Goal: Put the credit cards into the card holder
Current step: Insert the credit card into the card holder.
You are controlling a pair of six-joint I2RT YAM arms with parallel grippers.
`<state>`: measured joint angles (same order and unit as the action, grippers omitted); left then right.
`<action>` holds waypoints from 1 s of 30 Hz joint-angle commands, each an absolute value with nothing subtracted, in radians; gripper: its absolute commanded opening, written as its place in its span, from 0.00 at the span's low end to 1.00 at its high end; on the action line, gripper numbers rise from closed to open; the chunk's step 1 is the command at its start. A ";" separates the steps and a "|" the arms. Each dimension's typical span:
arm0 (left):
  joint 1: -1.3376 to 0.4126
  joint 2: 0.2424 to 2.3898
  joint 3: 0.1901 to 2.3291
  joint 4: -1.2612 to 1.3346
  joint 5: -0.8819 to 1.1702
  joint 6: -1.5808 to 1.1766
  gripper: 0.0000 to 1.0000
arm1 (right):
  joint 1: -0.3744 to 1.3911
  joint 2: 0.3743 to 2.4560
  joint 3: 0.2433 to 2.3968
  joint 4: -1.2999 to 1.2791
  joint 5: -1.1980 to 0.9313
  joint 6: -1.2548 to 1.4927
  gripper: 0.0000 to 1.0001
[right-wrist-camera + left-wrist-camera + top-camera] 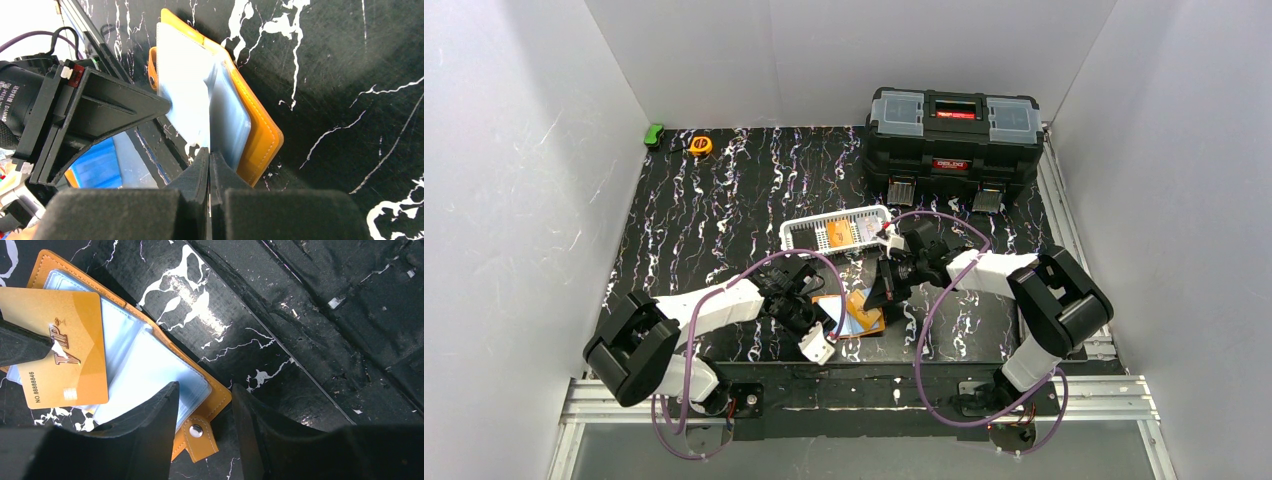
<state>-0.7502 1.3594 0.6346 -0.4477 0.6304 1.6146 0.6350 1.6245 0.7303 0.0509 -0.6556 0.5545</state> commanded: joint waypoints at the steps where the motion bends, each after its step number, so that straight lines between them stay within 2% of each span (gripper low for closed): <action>1: -0.754 1.392 0.606 -0.498 0.606 1.644 0.42 | 0.627 1.595 0.730 0.046 -0.680 0.562 0.01; 13: -0.753 1.400 0.614 -0.498 0.606 1.641 0.41 | 0.630 1.661 0.770 0.066 -0.695 0.582 0.01; 30: -0.754 1.392 0.606 -0.488 0.615 1.639 0.40 | 0.670 1.684 0.806 0.071 -0.604 0.629 0.01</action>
<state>-0.7498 1.3663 0.6365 -0.4473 0.6403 1.6241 0.6525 1.6768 0.7700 0.0566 -0.6407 0.6144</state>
